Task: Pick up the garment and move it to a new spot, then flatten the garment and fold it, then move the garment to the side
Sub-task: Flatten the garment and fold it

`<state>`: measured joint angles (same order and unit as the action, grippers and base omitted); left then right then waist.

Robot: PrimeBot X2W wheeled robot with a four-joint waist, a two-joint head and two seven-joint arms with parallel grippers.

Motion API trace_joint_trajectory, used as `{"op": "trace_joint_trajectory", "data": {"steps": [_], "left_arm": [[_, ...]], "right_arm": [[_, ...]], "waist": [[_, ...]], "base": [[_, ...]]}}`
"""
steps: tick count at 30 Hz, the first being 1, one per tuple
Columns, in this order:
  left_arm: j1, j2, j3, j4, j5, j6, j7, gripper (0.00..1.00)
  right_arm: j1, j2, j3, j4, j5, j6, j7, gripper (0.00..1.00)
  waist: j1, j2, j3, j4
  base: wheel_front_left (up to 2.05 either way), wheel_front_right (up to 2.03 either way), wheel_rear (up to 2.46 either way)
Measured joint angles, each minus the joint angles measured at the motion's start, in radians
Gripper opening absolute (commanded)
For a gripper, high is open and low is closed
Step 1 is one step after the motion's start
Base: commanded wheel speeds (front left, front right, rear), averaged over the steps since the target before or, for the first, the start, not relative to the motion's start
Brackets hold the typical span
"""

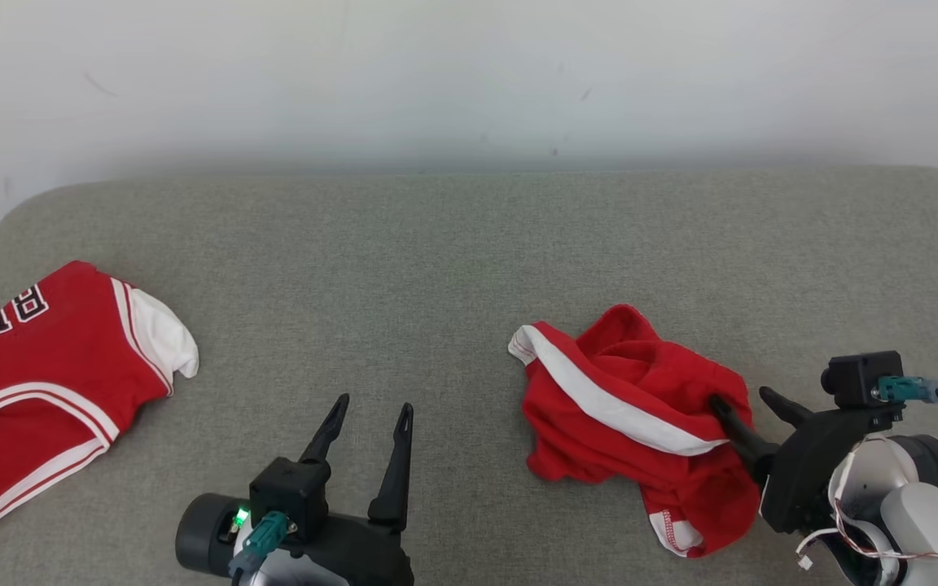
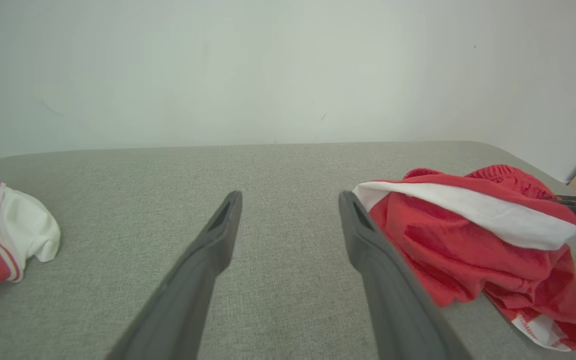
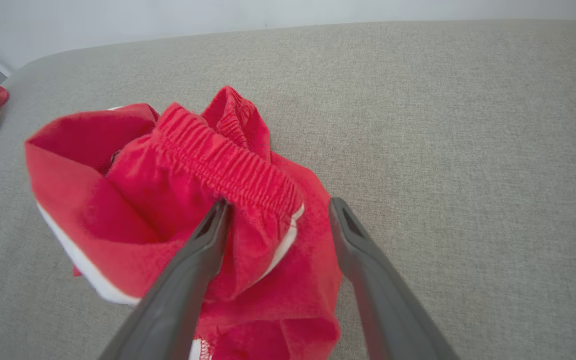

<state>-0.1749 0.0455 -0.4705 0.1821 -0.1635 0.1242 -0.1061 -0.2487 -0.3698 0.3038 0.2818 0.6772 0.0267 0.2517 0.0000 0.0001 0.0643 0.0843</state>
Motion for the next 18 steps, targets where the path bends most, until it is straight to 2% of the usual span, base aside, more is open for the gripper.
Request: {"op": "trace_joint_trajectory", "data": {"steps": [1, 3, 7, 10, 13, 18], "left_arm": [[0.000, 0.000, -0.001, 0.001, 0.000, 0.000, 0.000, 1.00], [0.000, 0.000, -0.002, 0.002, -0.002, 0.000, 0.000, 1.00], [-0.006, 0.000, -0.008, 0.014, -0.006, 0.000, -0.002, 1.00], [-0.009, 0.000, 0.003, 0.026, -0.017, 0.000, -0.010, 1.00], [-0.009, 0.001, 0.003, 0.033, -0.027, 0.000, -0.011, 1.00], [-0.009, 0.000, -0.002, 0.038, -0.032, 0.000, -0.018, 1.00]], "right_arm": [[-0.010, 0.001, 0.004, 0.016, 0.000, 0.001, 0.005, 0.95], [-0.035, 0.011, 0.016, 0.047, 0.000, 0.017, 0.014, 0.00], [-0.049, 0.029, 0.007, 0.063, 0.023, 0.027, 0.007, 0.00], [-0.078, 0.118, -0.022, 0.013, 0.135, 0.056, -0.023, 0.00], [-0.117, 0.183, 0.003, -0.040, 0.164, 0.073, -0.032, 0.00], [-0.177, 0.248, 0.055, -0.108, 0.186, 0.080, -0.038, 0.00]], "waist": [[0.0000, 0.0000, 0.001, 0.004], [0.0000, 0.0000, 0.003, 0.012], [0.0000, 0.0001, 0.002, 0.025], [0.0000, 0.0000, -0.004, 0.031], [0.0000, 0.0000, -0.014, 0.032], [0.0000, 0.0000, -0.028, 0.043]], "base": [[0.00, 0.00, 0.00], [0.00, 0.00, 0.00], [0.00, 0.00, 0.00], [0.00, 0.00, 0.00], [0.00, 0.00, 0.00], [0.00, 0.00, 0.00]]}}
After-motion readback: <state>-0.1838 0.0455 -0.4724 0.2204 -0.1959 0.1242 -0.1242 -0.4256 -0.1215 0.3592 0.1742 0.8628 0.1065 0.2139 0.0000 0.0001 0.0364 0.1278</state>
